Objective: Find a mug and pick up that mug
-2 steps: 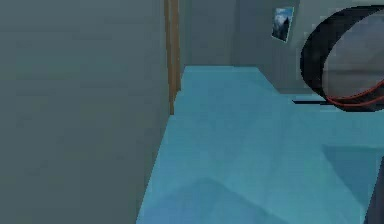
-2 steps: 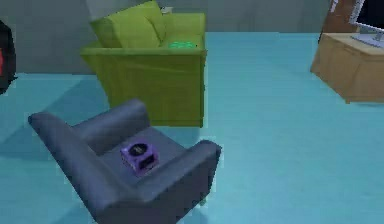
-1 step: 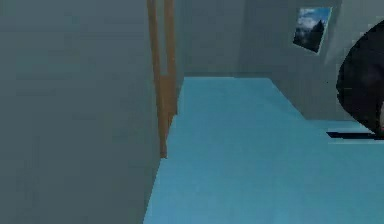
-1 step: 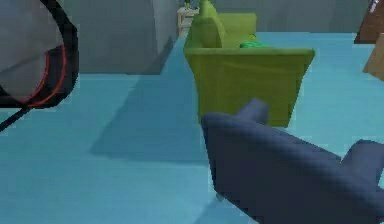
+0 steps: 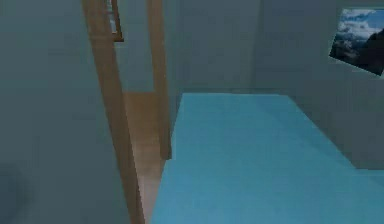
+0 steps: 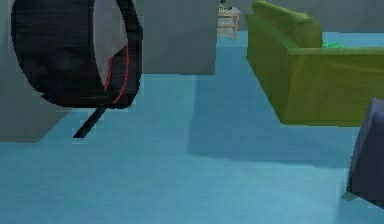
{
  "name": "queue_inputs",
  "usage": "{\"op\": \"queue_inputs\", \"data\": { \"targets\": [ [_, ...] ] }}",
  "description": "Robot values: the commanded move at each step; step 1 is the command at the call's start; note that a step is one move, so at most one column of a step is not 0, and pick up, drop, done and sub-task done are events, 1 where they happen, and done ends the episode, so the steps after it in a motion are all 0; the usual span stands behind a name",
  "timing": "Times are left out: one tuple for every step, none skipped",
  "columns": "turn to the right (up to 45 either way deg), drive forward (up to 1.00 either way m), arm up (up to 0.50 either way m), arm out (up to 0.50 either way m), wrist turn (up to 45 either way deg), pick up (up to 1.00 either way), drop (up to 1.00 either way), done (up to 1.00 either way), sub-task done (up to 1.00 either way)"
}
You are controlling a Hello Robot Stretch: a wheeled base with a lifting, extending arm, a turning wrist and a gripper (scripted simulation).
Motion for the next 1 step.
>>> {"op": "queue_inputs", "data": {
  "targets": [
    [3.0, 0.0, 0.0, 0.0, 0.0, 0.0, 0.0, 0.0, 0.0]
  ]
}}
